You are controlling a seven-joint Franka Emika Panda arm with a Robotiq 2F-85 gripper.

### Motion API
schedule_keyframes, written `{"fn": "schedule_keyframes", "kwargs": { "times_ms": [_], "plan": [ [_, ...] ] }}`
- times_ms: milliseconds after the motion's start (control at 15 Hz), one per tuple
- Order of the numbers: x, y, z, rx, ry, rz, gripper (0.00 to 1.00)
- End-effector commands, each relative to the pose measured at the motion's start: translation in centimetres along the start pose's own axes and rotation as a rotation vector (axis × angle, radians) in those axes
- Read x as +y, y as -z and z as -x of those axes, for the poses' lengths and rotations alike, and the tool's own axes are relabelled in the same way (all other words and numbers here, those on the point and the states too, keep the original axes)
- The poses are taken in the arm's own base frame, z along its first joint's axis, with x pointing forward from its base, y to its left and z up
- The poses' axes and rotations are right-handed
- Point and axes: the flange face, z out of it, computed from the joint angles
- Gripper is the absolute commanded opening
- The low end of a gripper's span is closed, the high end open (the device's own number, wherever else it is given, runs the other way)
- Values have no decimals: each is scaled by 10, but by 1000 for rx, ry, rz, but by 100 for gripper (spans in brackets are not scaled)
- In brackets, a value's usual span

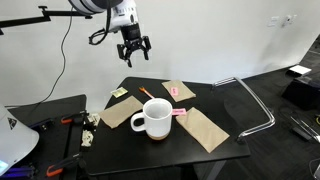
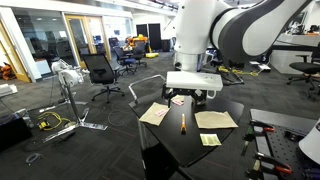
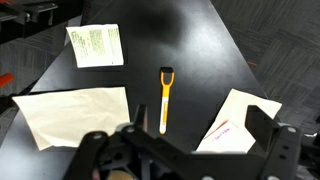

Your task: Remove the object from the cup and put it on the table

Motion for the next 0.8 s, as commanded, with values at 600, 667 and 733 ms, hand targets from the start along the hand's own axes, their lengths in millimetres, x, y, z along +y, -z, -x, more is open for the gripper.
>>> {"fn": "schedule_keyframes", "kwargs": {
  "times_ms": [600,667,733],
  "plan": [
    [10,74,7,50,14,-32,100],
    [10,75,7,50,15,-33,100],
    [10,75,8,50,15,-33,100]
  ]
}}
